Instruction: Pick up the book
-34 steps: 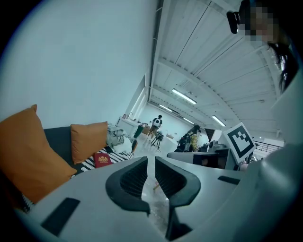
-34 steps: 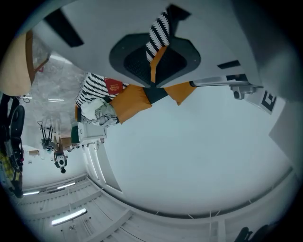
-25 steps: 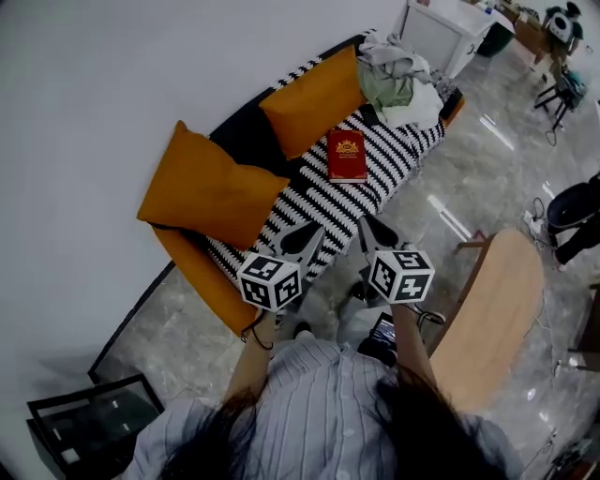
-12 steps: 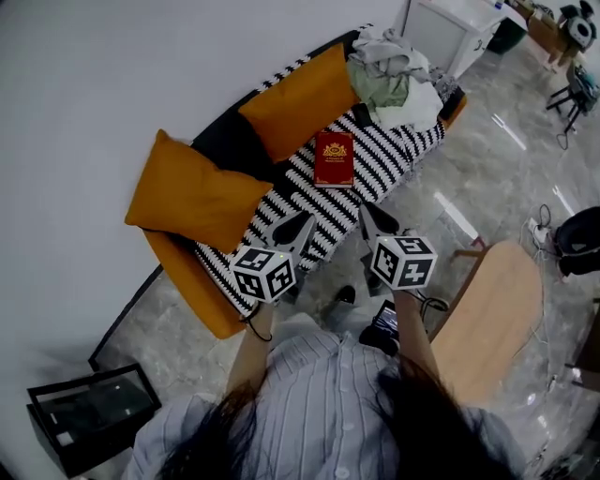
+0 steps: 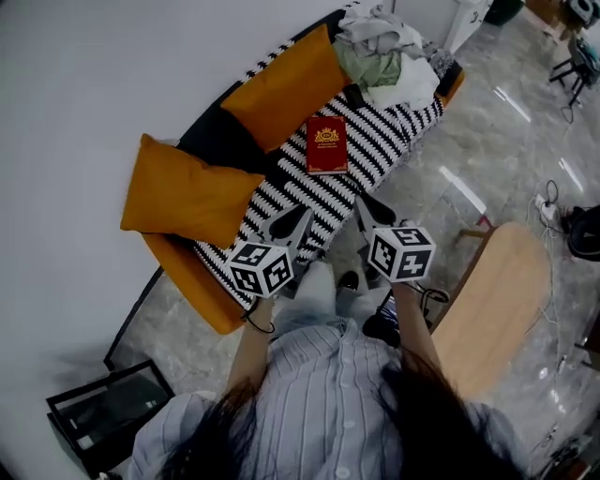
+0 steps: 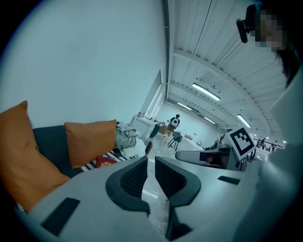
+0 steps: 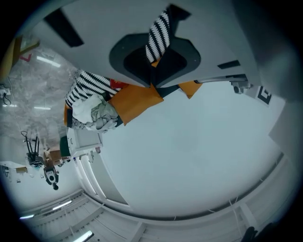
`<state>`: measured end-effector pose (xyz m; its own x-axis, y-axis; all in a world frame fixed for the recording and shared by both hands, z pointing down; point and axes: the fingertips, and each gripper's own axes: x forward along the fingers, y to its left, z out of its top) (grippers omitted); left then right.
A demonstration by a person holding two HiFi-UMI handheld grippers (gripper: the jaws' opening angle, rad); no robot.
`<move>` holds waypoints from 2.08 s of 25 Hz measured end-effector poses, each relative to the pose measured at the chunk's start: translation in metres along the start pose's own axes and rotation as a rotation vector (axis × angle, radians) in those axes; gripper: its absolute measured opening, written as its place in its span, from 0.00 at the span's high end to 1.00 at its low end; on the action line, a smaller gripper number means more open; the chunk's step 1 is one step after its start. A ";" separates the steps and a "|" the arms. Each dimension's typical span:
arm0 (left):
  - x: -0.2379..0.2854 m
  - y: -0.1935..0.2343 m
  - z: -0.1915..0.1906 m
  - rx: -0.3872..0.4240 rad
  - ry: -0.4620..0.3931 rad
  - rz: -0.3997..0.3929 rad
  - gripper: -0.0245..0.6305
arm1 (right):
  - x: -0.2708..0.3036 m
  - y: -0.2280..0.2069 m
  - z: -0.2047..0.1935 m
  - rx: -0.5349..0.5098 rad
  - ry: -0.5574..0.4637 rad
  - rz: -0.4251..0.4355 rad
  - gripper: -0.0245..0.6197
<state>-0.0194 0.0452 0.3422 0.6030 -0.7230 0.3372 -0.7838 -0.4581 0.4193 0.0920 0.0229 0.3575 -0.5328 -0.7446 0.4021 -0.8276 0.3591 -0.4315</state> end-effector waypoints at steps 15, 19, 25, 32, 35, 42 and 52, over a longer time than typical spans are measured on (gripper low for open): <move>0.124 0.104 0.010 -0.047 0.091 -0.017 0.90 | 0.099 -0.093 0.010 0.039 0.055 -0.141 0.90; 0.154 0.140 0.006 -0.003 0.165 -0.024 0.90 | 0.140 -0.115 0.003 0.056 0.098 -0.151 0.90; 0.197 0.200 -0.024 0.052 0.293 -0.051 0.90 | 0.201 -0.158 -0.038 0.167 0.182 -0.169 0.90; 0.241 0.265 -0.074 0.062 0.400 -0.074 0.90 | 0.256 -0.214 -0.087 0.270 0.268 -0.217 0.90; 0.266 0.292 -0.085 0.067 0.409 -0.083 0.90 | 0.281 -0.233 -0.097 0.268 0.282 -0.211 0.90; 0.316 0.340 -0.111 0.025 0.427 -0.083 0.89 | 0.331 -0.251 -0.136 0.276 0.368 -0.130 0.90; 0.376 0.390 -0.154 -0.032 0.520 -0.052 0.81 | 0.367 -0.275 -0.181 0.304 0.446 -0.138 0.88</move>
<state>-0.0752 -0.3257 0.7618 0.6419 -0.3433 0.6857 -0.7505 -0.4646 0.4700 0.0919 -0.2472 0.7702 -0.5012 -0.4390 0.7457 -0.8417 0.0472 -0.5379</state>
